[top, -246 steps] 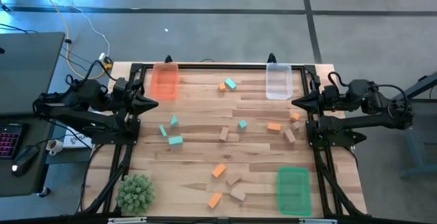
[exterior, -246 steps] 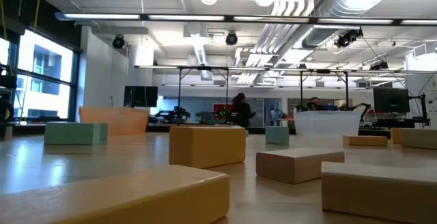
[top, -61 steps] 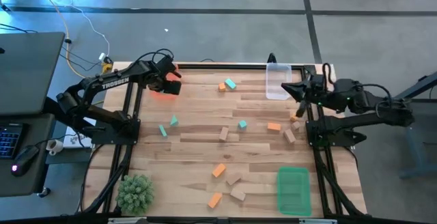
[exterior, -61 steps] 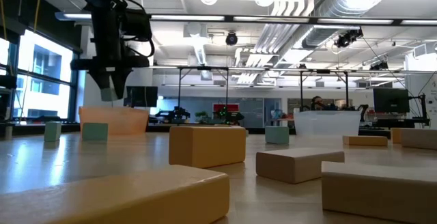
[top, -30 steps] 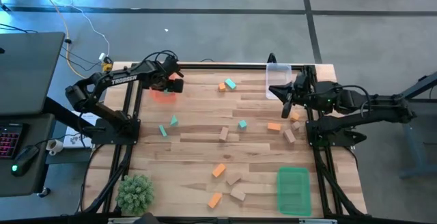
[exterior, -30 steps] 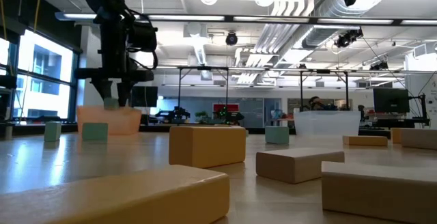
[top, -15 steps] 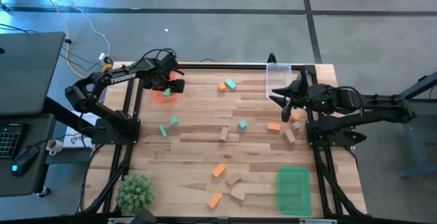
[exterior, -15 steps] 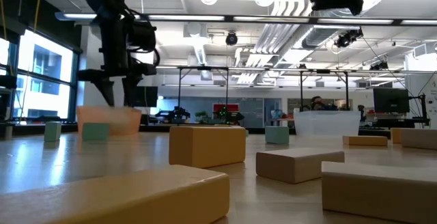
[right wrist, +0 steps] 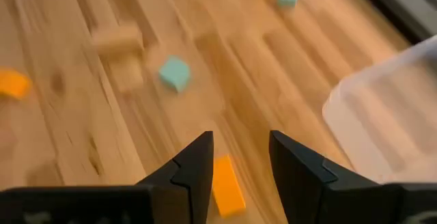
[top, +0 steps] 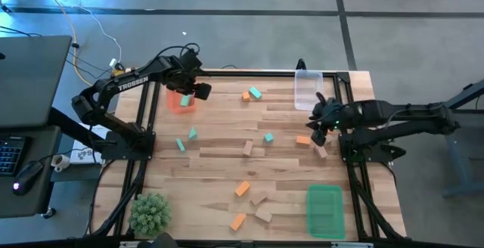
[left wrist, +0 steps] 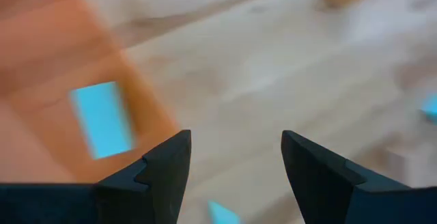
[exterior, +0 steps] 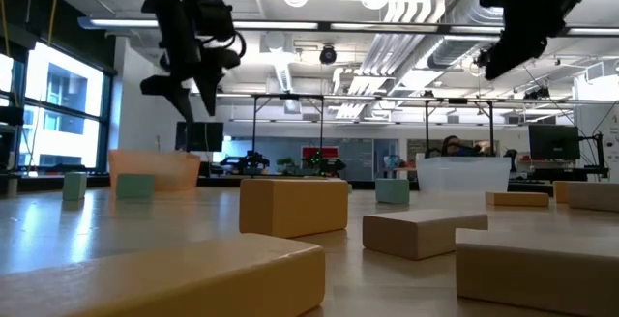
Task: Sort & place blocks by color
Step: Put the orange block into the transparent bin
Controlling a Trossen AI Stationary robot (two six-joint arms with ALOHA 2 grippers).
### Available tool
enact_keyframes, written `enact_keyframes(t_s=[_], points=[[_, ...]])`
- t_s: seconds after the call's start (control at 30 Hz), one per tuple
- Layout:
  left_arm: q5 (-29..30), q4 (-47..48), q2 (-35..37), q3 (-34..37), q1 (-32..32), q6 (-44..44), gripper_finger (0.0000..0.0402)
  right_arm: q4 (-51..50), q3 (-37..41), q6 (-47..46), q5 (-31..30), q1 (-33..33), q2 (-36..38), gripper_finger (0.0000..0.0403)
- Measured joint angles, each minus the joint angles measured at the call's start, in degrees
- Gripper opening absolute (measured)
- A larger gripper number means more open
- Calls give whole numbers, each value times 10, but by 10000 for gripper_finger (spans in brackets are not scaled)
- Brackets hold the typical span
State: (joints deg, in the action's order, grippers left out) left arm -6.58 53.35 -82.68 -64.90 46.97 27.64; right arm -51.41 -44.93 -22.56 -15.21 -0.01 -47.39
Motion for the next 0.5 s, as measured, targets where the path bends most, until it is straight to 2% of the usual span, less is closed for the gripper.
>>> enact_keyframes(t_s=[0.17, 0.4, 0.5], points=[[-19, 2, 5, -19, -38, -11, 215, -15, 0, -1, 17, 0, -62, 131], [-19, 0, 31, -27, -85, -14, 215, -46, 0, 7, 99, -4, -141, 131], [-18, 0, 48, -27, -99, -8, 215, -49, 0, 29, 108, -16, -169, 131]])
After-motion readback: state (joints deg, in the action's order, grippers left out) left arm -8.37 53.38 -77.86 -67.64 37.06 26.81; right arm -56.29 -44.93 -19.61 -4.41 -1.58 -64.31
